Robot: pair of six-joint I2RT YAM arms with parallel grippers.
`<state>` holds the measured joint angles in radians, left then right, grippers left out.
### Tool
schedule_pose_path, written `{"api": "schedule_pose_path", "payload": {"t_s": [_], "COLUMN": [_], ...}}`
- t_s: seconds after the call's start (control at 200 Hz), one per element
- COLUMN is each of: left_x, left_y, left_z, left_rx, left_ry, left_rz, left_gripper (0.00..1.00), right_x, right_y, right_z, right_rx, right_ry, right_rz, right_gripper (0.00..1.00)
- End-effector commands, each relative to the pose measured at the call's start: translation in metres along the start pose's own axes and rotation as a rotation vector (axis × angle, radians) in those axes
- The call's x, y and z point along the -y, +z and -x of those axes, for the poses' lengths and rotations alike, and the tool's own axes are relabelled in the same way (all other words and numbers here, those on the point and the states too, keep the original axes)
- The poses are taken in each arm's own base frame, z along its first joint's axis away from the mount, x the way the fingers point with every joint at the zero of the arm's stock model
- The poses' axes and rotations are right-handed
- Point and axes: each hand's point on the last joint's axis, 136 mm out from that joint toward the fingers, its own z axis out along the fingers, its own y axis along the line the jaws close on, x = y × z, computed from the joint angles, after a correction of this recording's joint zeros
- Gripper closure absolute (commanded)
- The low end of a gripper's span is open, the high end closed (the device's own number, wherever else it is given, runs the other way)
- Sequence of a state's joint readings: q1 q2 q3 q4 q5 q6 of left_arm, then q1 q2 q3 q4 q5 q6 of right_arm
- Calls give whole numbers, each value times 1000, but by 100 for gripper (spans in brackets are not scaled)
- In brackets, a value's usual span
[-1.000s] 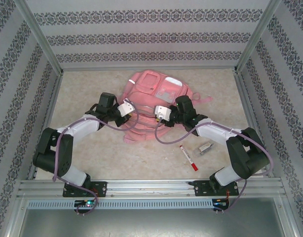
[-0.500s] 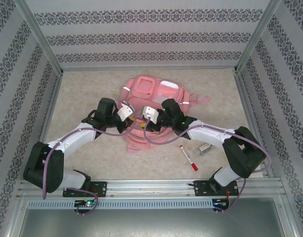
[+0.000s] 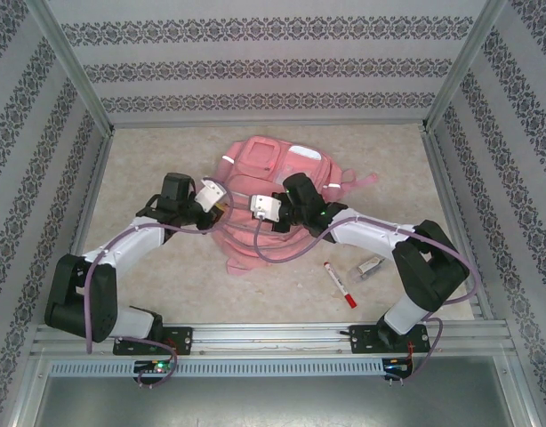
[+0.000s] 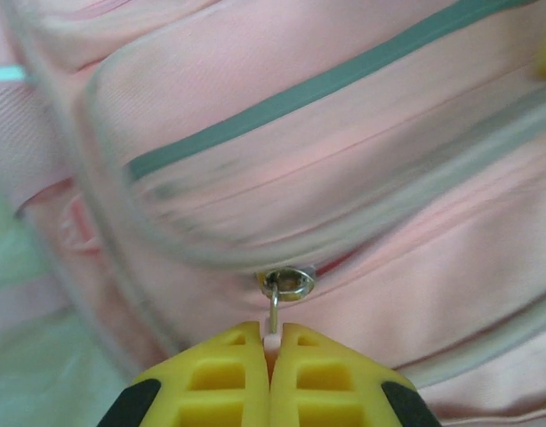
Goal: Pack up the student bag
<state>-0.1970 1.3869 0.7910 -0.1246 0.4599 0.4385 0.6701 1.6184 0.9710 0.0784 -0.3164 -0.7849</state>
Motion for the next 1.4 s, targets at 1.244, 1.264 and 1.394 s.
{"api": "schedule_pose_path", "payload": {"t_s": [1.244,1.264,1.394], "left_x": [43,43,50], "left_y": [-51,-50,-50], "left_z": [-10,-11,-10], "left_rx": [73,68,59], "left_ry": [-243,-238,-216], "left_rz": [-9,-13,-60], "left_gripper": [100,100,100], "right_x": [-48,-48,-47], "right_y": [22,22,21], "right_z": [47,43,37], "right_rx": [113,101,69], "right_ry": [25,17,2], "right_rz": [309,304,295], "right_gripper": [77,71,47]}}
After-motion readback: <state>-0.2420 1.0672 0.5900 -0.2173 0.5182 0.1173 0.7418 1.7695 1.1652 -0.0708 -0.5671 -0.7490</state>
